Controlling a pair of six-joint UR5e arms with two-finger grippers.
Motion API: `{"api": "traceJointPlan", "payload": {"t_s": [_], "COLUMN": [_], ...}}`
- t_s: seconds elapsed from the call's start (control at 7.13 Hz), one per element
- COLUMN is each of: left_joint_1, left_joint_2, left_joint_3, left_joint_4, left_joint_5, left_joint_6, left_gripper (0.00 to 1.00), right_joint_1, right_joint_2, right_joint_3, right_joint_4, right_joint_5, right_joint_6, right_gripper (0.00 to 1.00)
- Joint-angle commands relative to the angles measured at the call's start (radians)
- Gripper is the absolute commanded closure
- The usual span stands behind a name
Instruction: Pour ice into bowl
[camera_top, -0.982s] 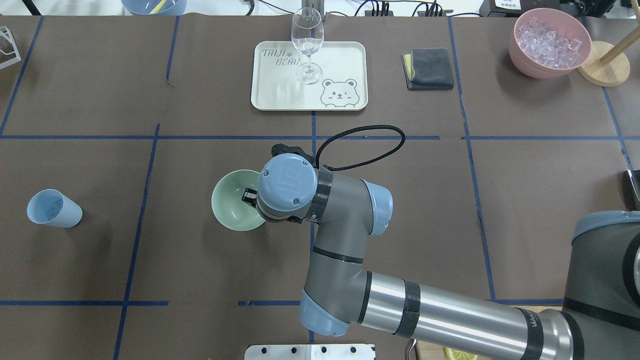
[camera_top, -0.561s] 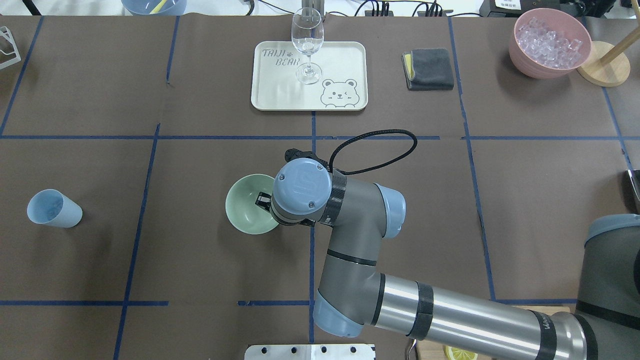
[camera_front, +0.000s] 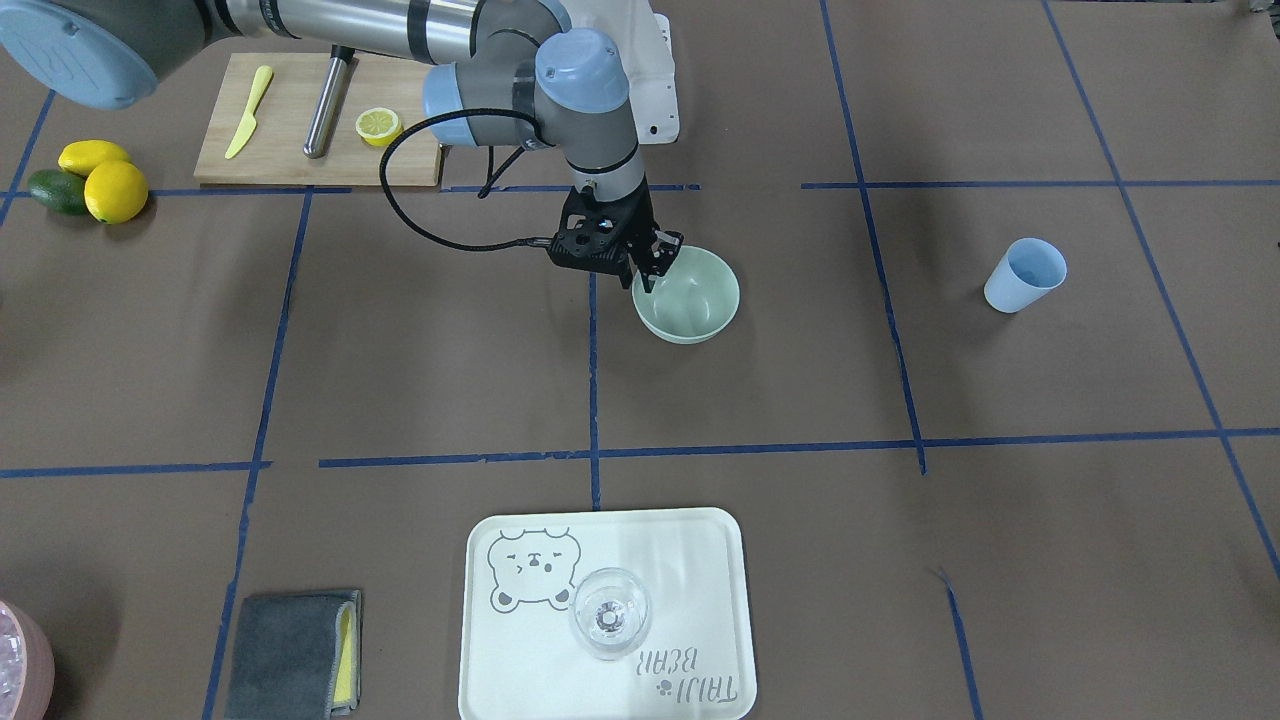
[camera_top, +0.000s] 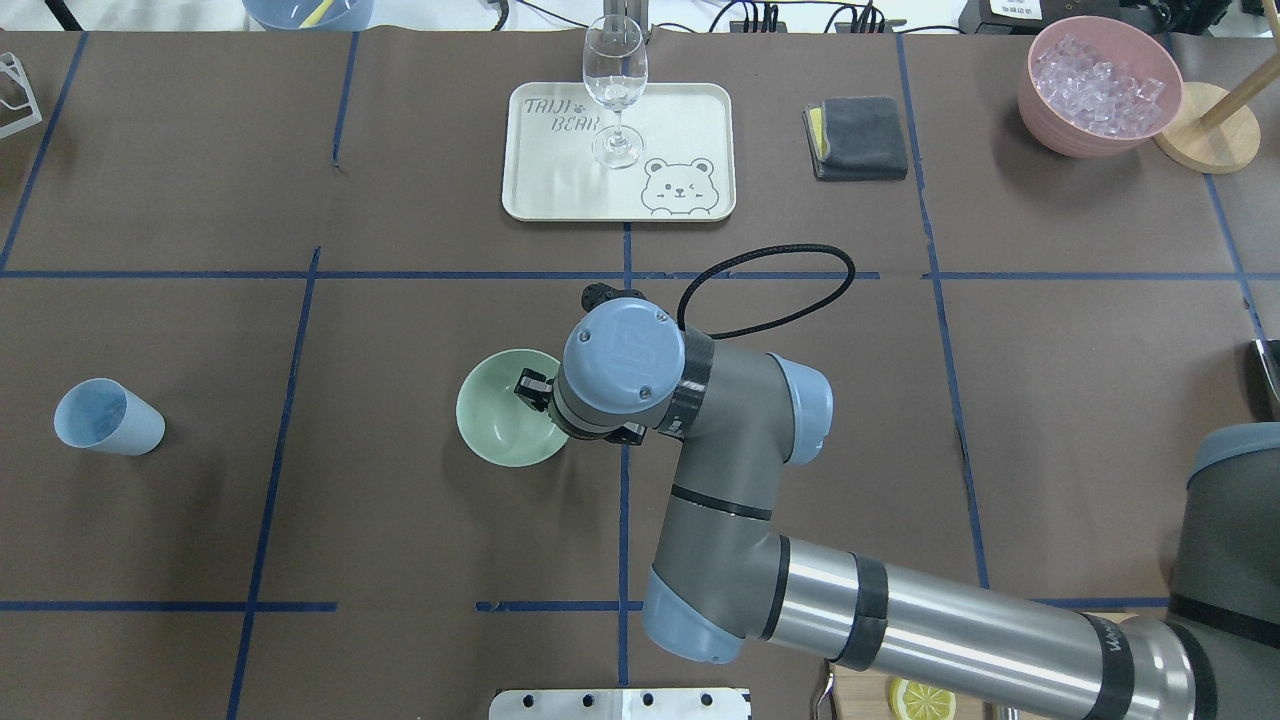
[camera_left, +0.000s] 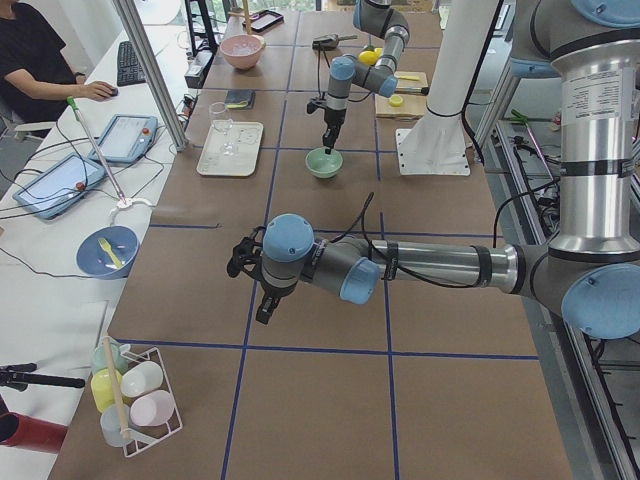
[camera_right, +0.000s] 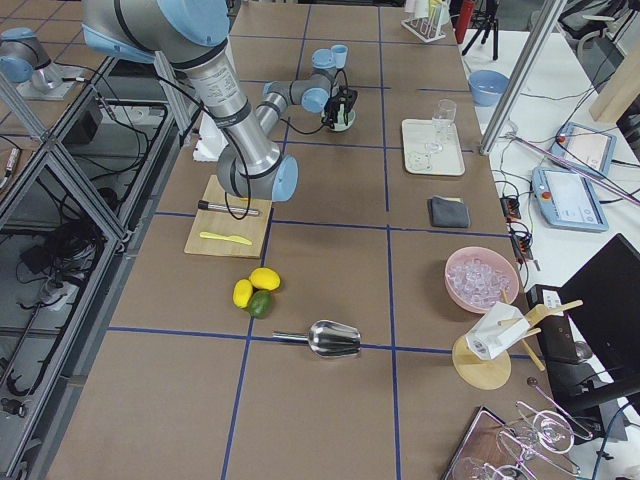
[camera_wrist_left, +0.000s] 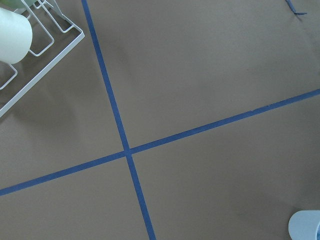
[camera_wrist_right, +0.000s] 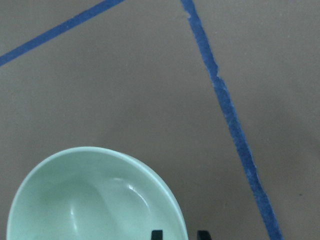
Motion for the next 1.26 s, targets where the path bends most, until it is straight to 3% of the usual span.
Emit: {"api": "traceJointPlan", "payload": {"t_s": [0.0, 0.14, 0.42, 0.56, 0.7, 0.84, 0.98, 1.12], "left_joint_1": [0.172, 0.259, 0.450, 0.561, 0.707, 0.793, 0.802, 0.817], "left_joint_2": [-0.002, 0.018, 0.178, 0.244, 0.330, 0.468, 0.495, 0.495], "left_joint_3": [0.000, -0.028, -0.201, -0.238, -0.237, -0.228, -0.224, -0.222], "left_joint_4": [-0.268, -0.440, -0.526, -0.573, -0.726, -0.947, -1.039, -1.052], "left_joint_5": [0.034, 0.140, 0.399, 0.554, 0.716, 0.846, 0.873, 0.914], "left_joint_6": [-0.353, -0.621, -0.740, -0.877, -1.055, -1.096, -1.096, -1.101], "left_gripper": [0.00, 0.00, 0.00, 0.00, 0.00, 0.06, 0.06, 0.08], "right_joint_1": [0.109, 0.199, 0.394, 0.452, 0.459, 0.458, 0.458, 0.458], "right_joint_2": [-0.179, -0.257, -0.398, -0.457, -0.473, -0.471, -0.471, -0.471], "right_joint_3": [0.258, 0.324, 0.355, 0.353, 0.346, 0.346, 0.346, 0.346], "right_joint_4": [-0.002, 0.005, 0.012, 0.014, 0.014, 0.014, 0.015, 0.015], "right_joint_5": [0.094, 0.163, 0.316, 0.359, 0.355, 0.351, 0.349, 0.351], "right_joint_6": [-0.007, -0.023, -0.232, -0.371, -0.420, -0.422, -0.422, -0.422], "right_gripper": [0.00, 0.00, 0.00, 0.00, 0.00, 0.00, 0.00, 0.00]}}
